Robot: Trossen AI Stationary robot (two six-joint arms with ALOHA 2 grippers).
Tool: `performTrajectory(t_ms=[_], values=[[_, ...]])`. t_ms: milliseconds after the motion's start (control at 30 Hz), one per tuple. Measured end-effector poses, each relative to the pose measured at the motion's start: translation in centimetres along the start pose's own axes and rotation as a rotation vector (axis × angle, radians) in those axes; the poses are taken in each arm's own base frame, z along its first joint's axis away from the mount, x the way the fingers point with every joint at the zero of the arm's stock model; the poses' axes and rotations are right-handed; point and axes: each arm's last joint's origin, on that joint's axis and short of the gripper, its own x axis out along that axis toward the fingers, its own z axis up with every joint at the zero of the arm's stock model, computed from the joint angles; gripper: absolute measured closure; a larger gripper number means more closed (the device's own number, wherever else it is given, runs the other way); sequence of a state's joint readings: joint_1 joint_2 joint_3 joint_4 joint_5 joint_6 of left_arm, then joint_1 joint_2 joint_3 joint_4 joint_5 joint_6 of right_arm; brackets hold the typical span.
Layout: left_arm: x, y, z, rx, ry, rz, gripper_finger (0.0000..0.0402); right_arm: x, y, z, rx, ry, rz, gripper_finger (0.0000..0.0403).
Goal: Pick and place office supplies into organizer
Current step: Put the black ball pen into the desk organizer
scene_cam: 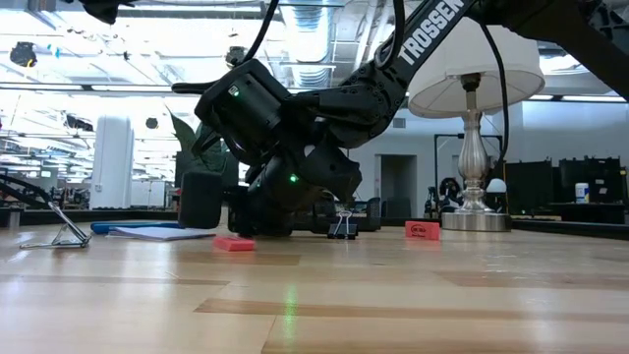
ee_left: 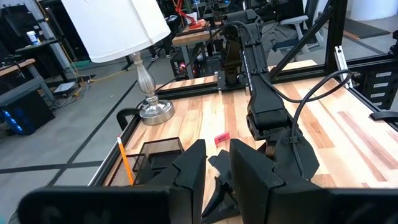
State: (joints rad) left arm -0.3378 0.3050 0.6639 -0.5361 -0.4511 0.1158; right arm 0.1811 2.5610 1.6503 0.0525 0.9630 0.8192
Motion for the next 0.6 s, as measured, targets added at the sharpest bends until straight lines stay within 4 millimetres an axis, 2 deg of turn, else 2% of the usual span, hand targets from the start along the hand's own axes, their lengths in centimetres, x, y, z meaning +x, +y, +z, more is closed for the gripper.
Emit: performTrajectory(t_ms=[600], values=[[0.0, 0.0, -0.1, -0.002, 0.011, -0.001, 0.0336, -1.0, 0.6, 1.5, -0.016, 0.025, 0.065, 0.0376]])
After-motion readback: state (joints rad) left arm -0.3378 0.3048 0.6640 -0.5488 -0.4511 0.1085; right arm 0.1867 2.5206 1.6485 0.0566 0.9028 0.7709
